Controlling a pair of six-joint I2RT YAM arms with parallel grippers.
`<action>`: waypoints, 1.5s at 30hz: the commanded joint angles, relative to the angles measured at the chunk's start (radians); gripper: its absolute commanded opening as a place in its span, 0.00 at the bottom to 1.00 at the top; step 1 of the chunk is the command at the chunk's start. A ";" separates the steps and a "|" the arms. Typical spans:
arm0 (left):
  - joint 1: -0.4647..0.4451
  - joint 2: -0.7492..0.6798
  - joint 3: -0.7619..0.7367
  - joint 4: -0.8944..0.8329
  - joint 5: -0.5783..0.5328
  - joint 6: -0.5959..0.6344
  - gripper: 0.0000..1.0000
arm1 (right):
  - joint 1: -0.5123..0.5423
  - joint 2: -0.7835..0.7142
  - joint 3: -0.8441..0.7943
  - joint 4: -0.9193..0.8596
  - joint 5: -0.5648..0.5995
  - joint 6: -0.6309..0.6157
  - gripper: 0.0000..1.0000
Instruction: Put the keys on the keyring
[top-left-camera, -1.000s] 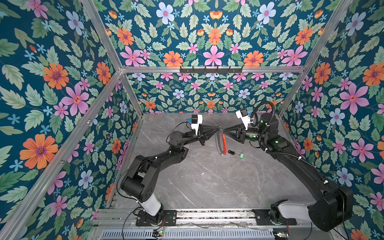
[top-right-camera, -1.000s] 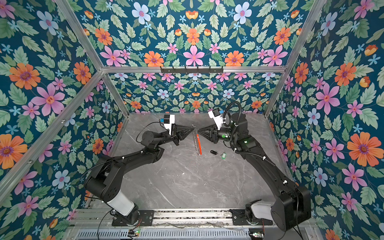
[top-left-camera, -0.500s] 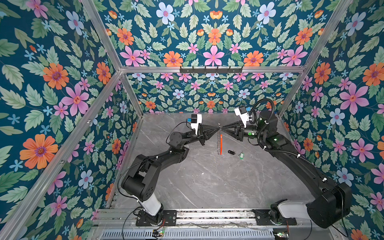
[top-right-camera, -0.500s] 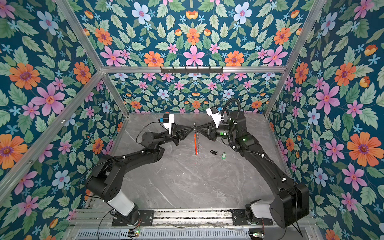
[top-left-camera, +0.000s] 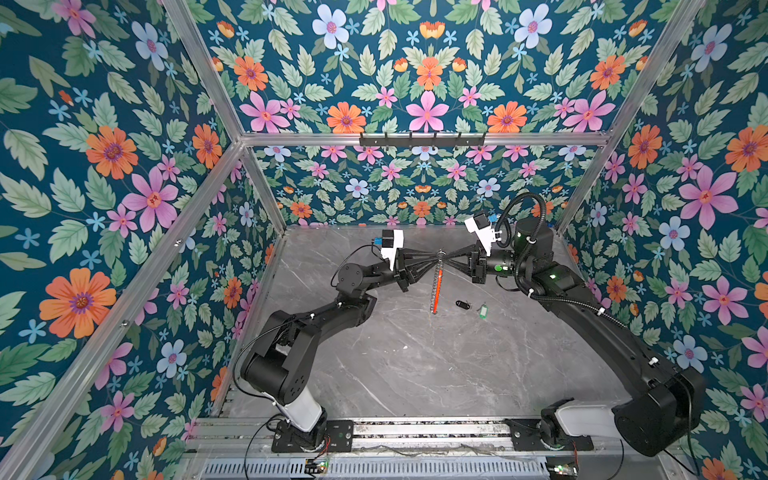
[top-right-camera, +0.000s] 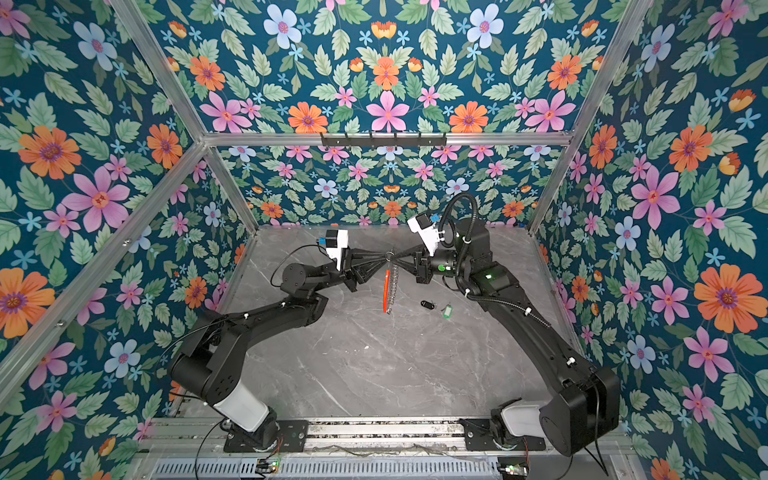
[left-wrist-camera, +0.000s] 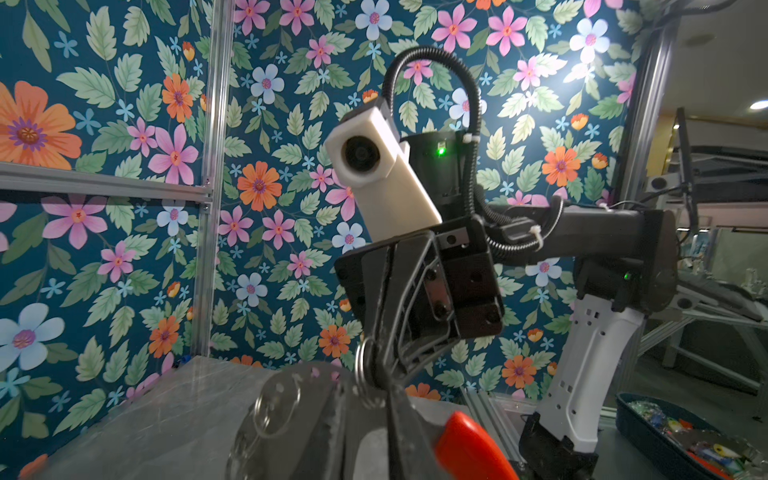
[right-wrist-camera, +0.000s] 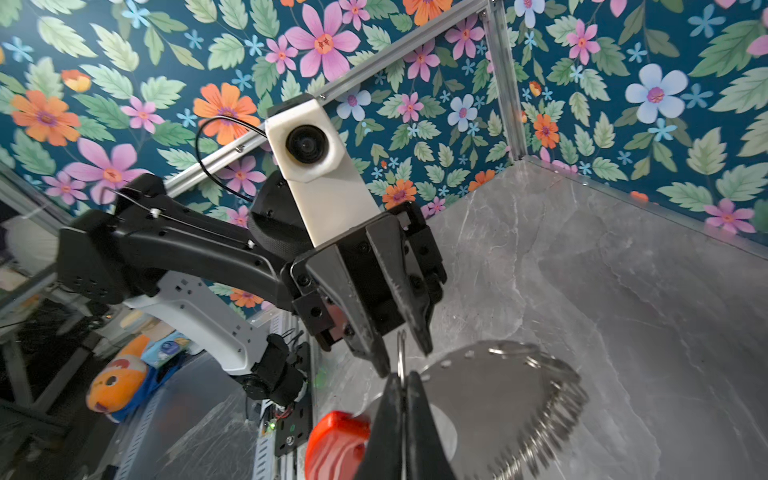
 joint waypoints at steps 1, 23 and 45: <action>0.007 -0.075 0.020 -0.392 0.075 0.328 0.27 | 0.000 0.002 0.049 -0.216 0.074 -0.201 0.00; 0.007 -0.067 0.146 -0.643 0.211 0.467 0.29 | 0.043 0.014 0.076 -0.281 0.082 -0.266 0.00; 0.007 -0.039 0.123 -0.420 0.243 0.263 0.13 | 0.043 -0.029 -0.040 0.011 0.033 -0.106 0.00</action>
